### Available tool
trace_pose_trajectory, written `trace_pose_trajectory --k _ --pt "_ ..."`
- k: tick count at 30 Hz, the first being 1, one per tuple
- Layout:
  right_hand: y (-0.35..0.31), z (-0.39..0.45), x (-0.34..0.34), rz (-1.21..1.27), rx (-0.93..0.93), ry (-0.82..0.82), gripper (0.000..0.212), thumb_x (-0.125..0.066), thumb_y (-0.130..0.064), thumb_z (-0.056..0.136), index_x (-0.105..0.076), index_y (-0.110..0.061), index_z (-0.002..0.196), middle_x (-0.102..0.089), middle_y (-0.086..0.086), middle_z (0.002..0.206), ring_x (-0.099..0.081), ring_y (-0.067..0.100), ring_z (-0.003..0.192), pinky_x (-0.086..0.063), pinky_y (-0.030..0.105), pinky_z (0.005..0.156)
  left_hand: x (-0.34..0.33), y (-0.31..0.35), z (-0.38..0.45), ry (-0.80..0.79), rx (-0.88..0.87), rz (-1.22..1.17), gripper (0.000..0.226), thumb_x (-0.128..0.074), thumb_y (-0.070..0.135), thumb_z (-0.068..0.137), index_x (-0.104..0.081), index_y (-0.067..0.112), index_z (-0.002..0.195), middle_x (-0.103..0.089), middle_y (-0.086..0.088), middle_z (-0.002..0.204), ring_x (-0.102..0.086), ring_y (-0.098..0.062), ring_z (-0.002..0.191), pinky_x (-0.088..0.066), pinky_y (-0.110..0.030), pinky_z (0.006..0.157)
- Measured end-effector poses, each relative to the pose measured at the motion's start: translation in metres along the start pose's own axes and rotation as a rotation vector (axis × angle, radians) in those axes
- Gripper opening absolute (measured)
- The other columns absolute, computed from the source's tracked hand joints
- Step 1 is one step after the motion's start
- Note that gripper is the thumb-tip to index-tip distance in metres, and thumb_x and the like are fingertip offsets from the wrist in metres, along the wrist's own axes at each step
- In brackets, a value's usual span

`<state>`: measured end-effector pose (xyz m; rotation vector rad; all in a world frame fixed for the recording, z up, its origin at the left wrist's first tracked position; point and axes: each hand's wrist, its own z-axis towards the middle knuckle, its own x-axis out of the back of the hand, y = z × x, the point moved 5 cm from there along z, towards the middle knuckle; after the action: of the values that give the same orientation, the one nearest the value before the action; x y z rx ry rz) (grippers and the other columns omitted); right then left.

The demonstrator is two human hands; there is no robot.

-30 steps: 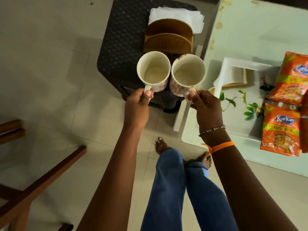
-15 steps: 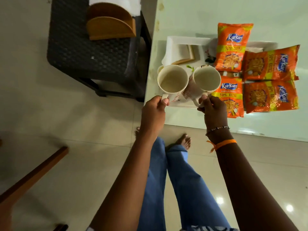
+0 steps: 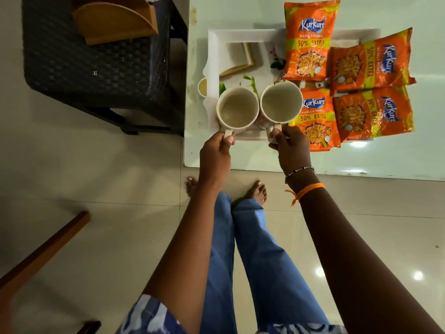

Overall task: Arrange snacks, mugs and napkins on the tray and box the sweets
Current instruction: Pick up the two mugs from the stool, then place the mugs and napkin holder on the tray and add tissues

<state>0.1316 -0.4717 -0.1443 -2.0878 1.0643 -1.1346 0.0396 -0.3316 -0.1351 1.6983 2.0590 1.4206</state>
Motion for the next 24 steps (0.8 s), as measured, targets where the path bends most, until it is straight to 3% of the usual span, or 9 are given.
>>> trace_pose_trajectory --k 6,8,10,12,15,17,19,21,24 --pt "-0.001 -0.001 0.004 -0.16 0.045 0.009 0.022 -0.056 -0.013 0.087 -0.061 0.008 0.087 -0.062 0.028 0.098 -0.062 0.041 0.089 -0.051 0.055 0.084 0.001 0.006 -0.005 0.009 0.029 0.028 0.024 -0.045 0.019 0.095 -0.061 0.002 0.094 -0.056 -0.003 0.081 -0.048 -0.013 0.071 -0.034 -0.005 0.053" --pt "-0.006 -0.002 0.01 -0.219 0.071 0.063 0.021 -0.061 -0.014 0.084 -0.062 0.007 0.088 -0.063 0.026 0.1 -0.06 0.038 0.092 -0.047 0.041 0.087 0.004 0.011 -0.006 0.011 0.036 0.026 0.024 -0.046 0.02 0.094 -0.06 0.001 0.099 -0.058 -0.004 0.088 -0.052 -0.015 0.082 -0.034 -0.004 0.057" --pt "-0.015 -0.005 0.02 -0.278 0.107 0.145 0.02 -0.061 -0.011 0.082 -0.061 0.007 0.088 -0.062 0.025 0.102 -0.056 0.034 0.095 -0.033 0.023 0.07 0.01 0.014 -0.008 0.03 0.067 0.014 0.025 -0.047 0.022 0.094 -0.059 0.005 0.108 -0.063 -0.007 0.107 -0.055 -0.017 0.099 -0.033 -0.009 0.067" --pt "-0.028 -0.007 0.026 -0.304 0.15 0.189 0.018 -0.06 -0.01 0.081 -0.06 0.007 0.085 -0.062 0.025 0.099 -0.055 0.034 0.092 -0.022 0.018 0.059 0.019 0.015 -0.007 0.073 0.088 -0.018 0.023 -0.049 0.02 0.092 -0.059 0.008 0.109 -0.063 -0.008 0.115 -0.056 -0.019 0.105 -0.034 -0.013 0.07" --pt "-0.053 -0.007 0.02 -0.308 0.255 0.154 0.013 -0.059 -0.007 0.08 -0.061 0.006 0.079 -0.064 0.021 0.086 -0.054 0.029 0.077 -0.023 0.017 0.056 0.034 0.021 -0.001 0.144 0.08 -0.09 0.021 -0.05 0.012 0.09 -0.059 0.007 0.109 -0.064 -0.008 0.113 -0.055 -0.013 0.097 -0.036 -0.011 0.068" --pt "-0.072 -0.007 0.004 -0.299 0.298 0.086 0.014 -0.06 -0.008 0.082 -0.062 0.005 0.079 -0.059 0.011 0.079 -0.05 0.02 0.07 -0.027 0.015 0.055 0.048 0.023 0.008 0.191 0.07 -0.153 0.022 -0.05 0.009 0.09 -0.059 0.006 0.11 -0.063 -0.007 0.111 -0.053 -0.01 0.093 -0.036 -0.001 0.062" --pt "-0.092 -0.004 -0.019 -0.255 0.33 -0.01 0.013 -0.061 -0.01 0.082 -0.062 0.003 0.079 -0.056 0.007 0.077 -0.05 0.018 0.068 -0.035 0.02 0.063 0.064 0.024 0.018 0.229 0.057 -0.195 0.023 -0.05 0.01 0.09 -0.059 0.007 0.111 -0.063 -0.005 0.111 -0.053 -0.009 0.094 -0.035 0.005 0.064" --pt "-0.114 -0.001 -0.046 -0.253 0.351 -0.073 0.012 -0.063 -0.012 0.081 -0.062 -0.001 0.078 -0.06 0.009 0.079 -0.052 0.019 0.068 -0.039 0.027 0.065 0.083 0.026 0.03 0.243 0.061 -0.247 0.024 -0.049 0.01 0.091 -0.058 0.009 0.113 -0.062 -0.003 0.112 -0.055 -0.01 0.098 -0.04 -0.002 0.075" --pt "-0.15 0.005 -0.087 -0.245 0.396 -0.141 0.01 -0.062 -0.014 0.082 -0.063 -0.005 0.077 -0.066 0.012 0.08 -0.058 0.025 0.068 -0.044 0.031 0.068 0.12 0.026 0.056 0.274 0.077 -0.349 0.024 -0.046 0.007 0.091 -0.057 0.011 0.112 -0.062 -0.004 0.111 -0.058 -0.014 0.103 -0.046 -0.025 0.092"
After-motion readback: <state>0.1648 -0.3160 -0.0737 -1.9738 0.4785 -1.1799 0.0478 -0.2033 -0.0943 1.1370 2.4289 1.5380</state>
